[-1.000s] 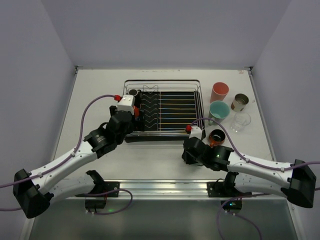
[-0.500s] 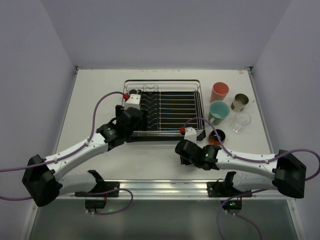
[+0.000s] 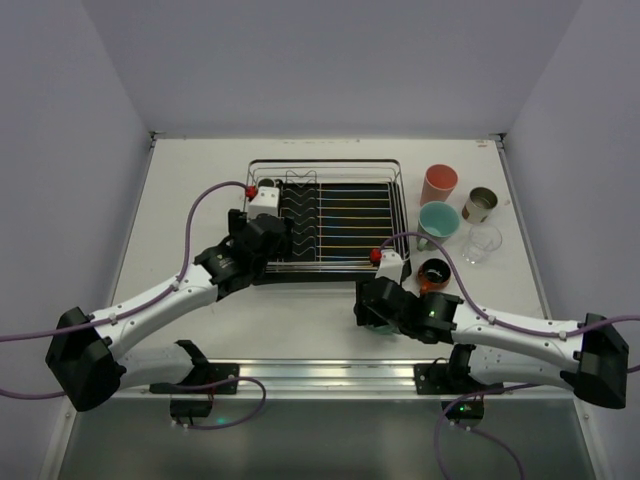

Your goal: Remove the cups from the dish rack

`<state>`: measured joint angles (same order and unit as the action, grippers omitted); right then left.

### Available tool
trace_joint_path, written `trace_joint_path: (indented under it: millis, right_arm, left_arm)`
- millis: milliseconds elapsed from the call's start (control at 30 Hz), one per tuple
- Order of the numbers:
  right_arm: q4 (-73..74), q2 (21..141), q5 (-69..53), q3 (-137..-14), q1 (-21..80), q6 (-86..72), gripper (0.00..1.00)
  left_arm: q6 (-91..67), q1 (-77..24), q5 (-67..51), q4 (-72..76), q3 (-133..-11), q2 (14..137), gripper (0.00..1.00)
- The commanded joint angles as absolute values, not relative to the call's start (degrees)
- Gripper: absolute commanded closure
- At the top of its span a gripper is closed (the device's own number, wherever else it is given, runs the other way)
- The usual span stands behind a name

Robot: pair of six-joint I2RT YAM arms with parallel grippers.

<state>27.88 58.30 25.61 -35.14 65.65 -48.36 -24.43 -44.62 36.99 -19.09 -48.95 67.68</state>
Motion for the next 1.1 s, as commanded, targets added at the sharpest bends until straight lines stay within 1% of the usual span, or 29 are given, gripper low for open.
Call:
trace_joint_path:
  millis: [0,167,300,400,533,700,733,833,900,1033,1067]
  right_arm:
    - [28.38,56.17,28.12,-35.33,66.18,-49.48,0.40]
    - [29.70,51.34,28.30,-36.21,66.80,-48.87,0.40]
    - [30.32,46.42,28.39,-36.56,66.88,-48.52,0.40]
    - [30.32,43.60,28.21,-36.47,66.88,-48.08,0.40]
    - [30.59,42.71,27.69,-36.56,66.88,-48.16,0.40]
    - [29.71,42.01,26.72,-36.21,66.88,-48.43,0.41]
    - [29.53,41.92,26.63,-36.21,66.88,-48.43,0.41]
    - [29.09,41.66,26.28,-36.56,66.89,-48.16,0.41]
    - [28.48,41.57,25.84,-37.18,66.88,-47.64,0.41]
    - [27.86,42.01,25.23,-38.32,66.88,-46.93,0.41]
    - [27.69,42.10,25.14,-38.41,66.88,-46.50,0.41]
  left_arm:
    - [-25.66,-44.21,40.96,-18.63,-48.61,67.32,0.08]
    - [-25.75,-44.03,41.31,-18.02,-47.81,68.11,0.09]
    - [-25.84,-43.68,41.40,-17.32,-46.94,69.08,0.13]
    - [-26.02,-43.24,40.96,-16.09,-45.79,69.34,0.17]
    - [-26.19,-42.63,39.99,-14.77,-44.91,69.52,0.25]
    - [-26.45,-42.28,39.02,-13.28,-43.42,69.70,0.30]
    - [-26.46,-42.19,39.02,-13.10,-43.33,69.70,0.36]
    - [-26.11,-41.92,39.20,-12.22,-42.89,69.52,0.42]
    - [-25.84,-41.75,39.02,-11.69,-42.89,69.61,0.42]
    - [-25.49,-41.66,39.81,-11.34,-43.15,69.26,0.67]
    - [-25.31,-41.66,40.16,-11.34,-43.42,68.91,0.69]
